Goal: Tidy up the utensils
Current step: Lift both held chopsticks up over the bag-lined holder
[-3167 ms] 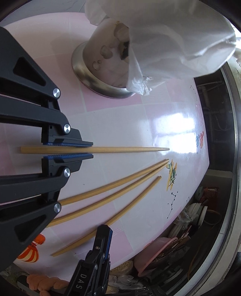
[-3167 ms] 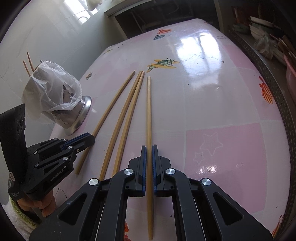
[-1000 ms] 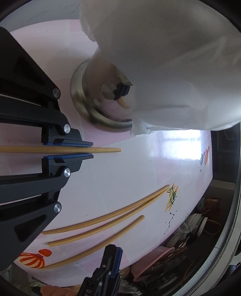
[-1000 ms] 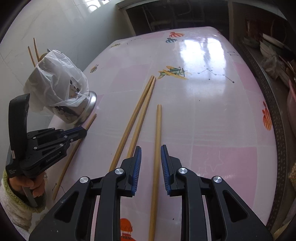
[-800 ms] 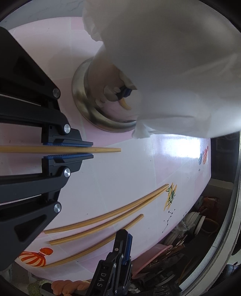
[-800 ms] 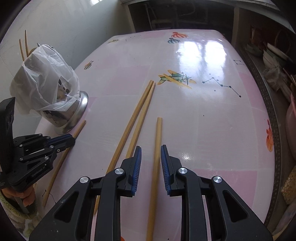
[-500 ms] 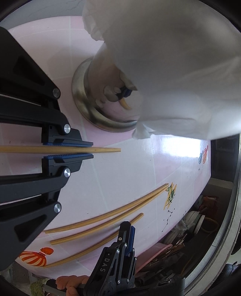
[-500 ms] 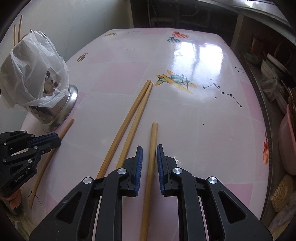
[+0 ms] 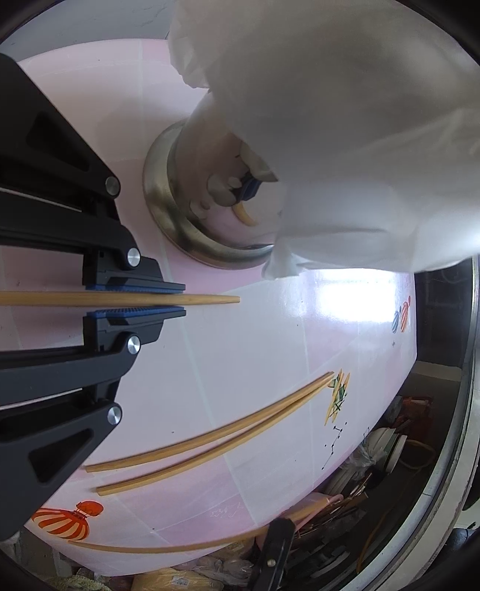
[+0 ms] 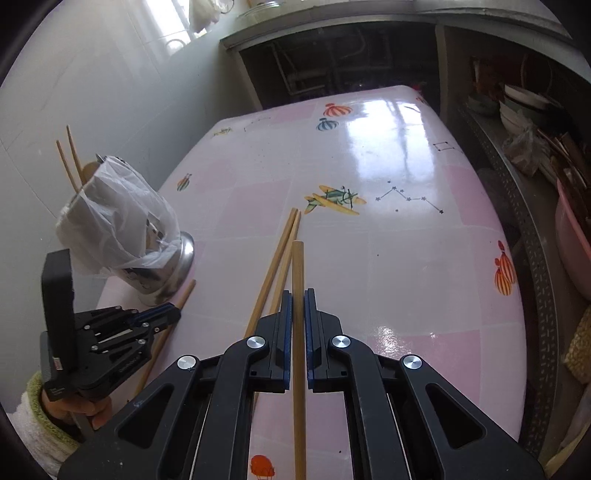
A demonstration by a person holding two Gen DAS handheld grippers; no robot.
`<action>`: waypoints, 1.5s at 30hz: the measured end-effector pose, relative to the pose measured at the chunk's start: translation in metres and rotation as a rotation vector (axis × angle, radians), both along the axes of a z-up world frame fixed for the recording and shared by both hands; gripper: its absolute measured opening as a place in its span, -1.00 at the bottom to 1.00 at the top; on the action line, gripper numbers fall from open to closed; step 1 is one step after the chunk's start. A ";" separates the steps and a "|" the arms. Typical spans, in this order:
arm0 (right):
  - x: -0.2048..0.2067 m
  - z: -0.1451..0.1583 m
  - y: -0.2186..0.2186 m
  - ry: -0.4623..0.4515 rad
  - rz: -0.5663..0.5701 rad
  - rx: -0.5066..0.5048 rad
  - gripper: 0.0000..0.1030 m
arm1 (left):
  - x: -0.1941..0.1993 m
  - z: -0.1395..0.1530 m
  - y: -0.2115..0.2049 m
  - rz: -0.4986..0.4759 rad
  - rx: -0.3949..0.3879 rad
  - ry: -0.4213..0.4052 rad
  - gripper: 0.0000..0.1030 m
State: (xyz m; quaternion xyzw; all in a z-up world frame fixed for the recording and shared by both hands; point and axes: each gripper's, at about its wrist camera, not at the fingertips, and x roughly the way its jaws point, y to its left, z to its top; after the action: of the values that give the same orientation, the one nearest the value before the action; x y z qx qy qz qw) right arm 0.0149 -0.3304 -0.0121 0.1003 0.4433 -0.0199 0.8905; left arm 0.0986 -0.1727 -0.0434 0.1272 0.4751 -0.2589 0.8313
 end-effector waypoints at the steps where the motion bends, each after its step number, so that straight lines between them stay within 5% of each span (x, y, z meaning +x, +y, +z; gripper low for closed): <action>1: -0.004 0.006 -0.001 -0.015 -0.003 0.013 -0.91 | 0.001 0.000 0.001 0.006 -0.004 0.006 -0.88; 9: -0.019 0.040 -0.004 -0.112 0.009 0.115 -0.91 | -0.009 0.029 0.024 0.017 -0.136 -0.021 -0.88; 24: -0.021 0.059 0.014 -0.173 0.063 0.153 -0.91 | -0.042 0.161 0.104 0.047 -0.510 -0.270 -0.88; 34: -0.021 0.057 0.014 -0.176 0.072 0.171 -0.91 | -0.029 0.238 0.118 0.077 -0.641 -0.423 -0.88; 45: -0.014 0.061 0.009 -0.202 0.130 0.254 -0.91 | -0.006 0.287 0.131 0.184 -0.719 -0.574 -0.88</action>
State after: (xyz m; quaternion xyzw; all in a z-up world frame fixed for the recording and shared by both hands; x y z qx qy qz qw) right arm 0.0008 -0.3218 0.0486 0.1847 0.3560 0.1042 0.9101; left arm 0.0927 -0.0413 0.2433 -0.1453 0.1155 -0.2865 0.9399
